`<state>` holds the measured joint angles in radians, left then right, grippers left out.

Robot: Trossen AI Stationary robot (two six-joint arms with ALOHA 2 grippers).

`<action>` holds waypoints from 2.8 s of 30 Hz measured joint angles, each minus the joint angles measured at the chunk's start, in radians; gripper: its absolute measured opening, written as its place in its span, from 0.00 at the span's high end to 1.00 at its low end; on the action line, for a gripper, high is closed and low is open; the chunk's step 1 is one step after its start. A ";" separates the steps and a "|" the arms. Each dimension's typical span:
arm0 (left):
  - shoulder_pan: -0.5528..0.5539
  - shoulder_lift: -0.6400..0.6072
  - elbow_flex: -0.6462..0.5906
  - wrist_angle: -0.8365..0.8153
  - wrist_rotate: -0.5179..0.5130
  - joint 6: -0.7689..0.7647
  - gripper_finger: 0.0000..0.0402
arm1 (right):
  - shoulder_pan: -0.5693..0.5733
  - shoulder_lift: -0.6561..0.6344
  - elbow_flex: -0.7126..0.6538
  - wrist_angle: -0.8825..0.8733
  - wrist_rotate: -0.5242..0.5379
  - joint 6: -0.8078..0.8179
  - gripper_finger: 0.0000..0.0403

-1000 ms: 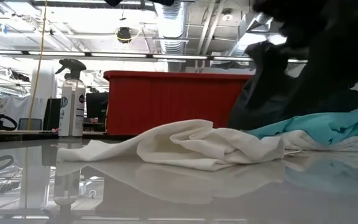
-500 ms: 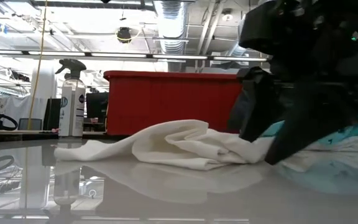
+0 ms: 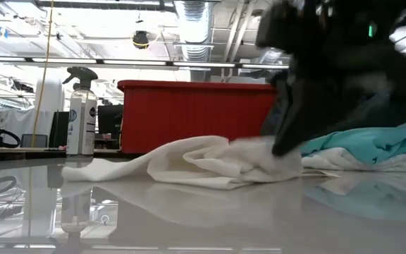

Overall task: Fold Laundry from Bin
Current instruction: Fold the white underwear

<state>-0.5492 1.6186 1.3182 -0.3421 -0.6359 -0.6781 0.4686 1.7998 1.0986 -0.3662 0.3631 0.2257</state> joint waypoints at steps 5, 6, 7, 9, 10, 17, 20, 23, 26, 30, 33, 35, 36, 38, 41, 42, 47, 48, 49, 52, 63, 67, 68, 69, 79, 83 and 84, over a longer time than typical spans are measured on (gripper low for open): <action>-0.009 -0.023 0.000 0.020 -0.002 0.000 0.35 | -0.011 -0.093 0.115 -0.109 -0.045 0.097 0.94; -0.013 -0.027 0.000 0.022 -0.003 0.000 0.35 | -0.020 -0.119 0.135 -0.107 -0.057 0.140 0.94; -0.015 -0.033 0.000 0.022 -0.003 0.000 0.35 | -0.033 -0.145 0.146 -0.103 -0.073 0.193 0.94; -0.019 -0.038 0.000 0.023 -0.005 0.000 0.35 | -0.068 -0.190 0.151 -0.092 -0.110 0.308 0.94; -0.024 -0.041 0.000 0.020 -0.006 0.001 0.35 | -0.086 -0.208 0.151 -0.081 -0.127 0.360 0.94; -0.062 -0.052 0.001 -0.003 -0.078 0.015 0.35 | -0.188 -0.301 0.151 0.042 -0.158 0.480 0.94; -0.067 -0.038 0.001 -0.098 -0.089 -0.014 0.35 | -0.217 -0.311 0.150 0.040 -0.164 0.482 0.94; -0.066 0.000 0.000 -0.149 -0.142 -0.044 0.35 | -0.237 -0.314 0.150 0.071 -0.165 0.507 0.94; -0.066 0.042 0.000 -0.126 -0.202 -0.012 0.35 | -0.258 -0.310 0.150 0.137 -0.202 0.548 0.94; -0.056 0.103 0.000 -0.112 -0.255 -0.029 0.35 | -0.286 -0.308 0.150 0.233 -0.208 0.554 0.94; -0.049 0.145 0.000 -0.112 -0.263 -0.085 0.35 | -0.315 -0.308 0.150 0.304 -0.206 0.553 0.94; -0.048 0.172 0.000 -0.111 -0.285 -0.123 0.35 | -0.329 -0.308 0.150 0.345 -0.207 0.553 0.94; -0.045 0.184 0.000 -0.112 -0.307 -0.145 0.35 | -0.333 -0.308 0.150 0.362 -0.207 0.551 0.94; -0.040 0.200 0.000 -0.121 -0.335 -0.199 0.35 | -0.340 -0.308 0.150 0.389 -0.208 0.532 0.94; -0.029 0.201 0.000 -0.168 -0.343 -0.284 0.35 | -0.338 -0.308 0.149 0.403 -0.208 0.528 0.94; -0.025 0.201 0.000 -0.187 -0.347 -0.306 0.35 | -0.335 -0.308 0.149 0.408 -0.210 0.526 0.94; -0.018 0.197 0.000 -0.296 -0.366 -0.410 0.35 | -0.324 -0.313 0.149 0.421 -0.220 0.526 0.94; -0.017 0.197 0.000 -0.322 -0.359 -0.436 0.35 | -0.324 -0.313 0.149 0.434 -0.228 0.525 0.94; -0.014 0.197 0.000 -0.351 -0.349 -0.464 0.36 | -0.324 -0.313 0.149 0.451 -0.240 0.526 0.94; -0.012 0.197 0.000 -0.441 -0.330 -0.570 0.41 | -0.318 -0.314 0.149 0.514 -0.259 0.526 0.94; -0.016 0.083 0.000 -0.516 -0.320 -0.582 0.87 | -0.358 -0.350 0.149 0.500 -0.251 0.516 0.94; 0.007 -0.030 0.000 -0.519 -0.319 -0.454 0.98 | -0.410 -0.356 0.150 0.367 -0.181 0.558 0.94; 0.022 -0.061 0.001 -0.526 -0.315 -0.419 0.98 | -0.426 -0.355 0.149 0.342 -0.177 0.559 0.94; 0.036 -0.093 0.001 -0.544 -0.310 -0.389 0.98 | -0.444 -0.355 0.149 0.327 -0.175 0.560 0.94; 0.337 -0.263 0.001 -0.655 -0.156 -0.002 1.00 | -0.584 -0.356 0.149 0.329 -0.168 0.503 0.94; 0.392 -0.265 0.001 -0.667 -0.153 0.074 1.00 | -0.559 -0.357 0.149 0.256 -0.105 0.464 0.94; 0.393 -0.265 0.001 -0.682 -0.155 0.088 1.00 | -0.543 -0.357 0.150 0.211 -0.085 0.478 0.94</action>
<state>-0.1566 1.3533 1.3193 -1.0246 -0.7905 -0.5902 -0.0744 1.4425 1.2482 -0.1555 0.2781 0.7039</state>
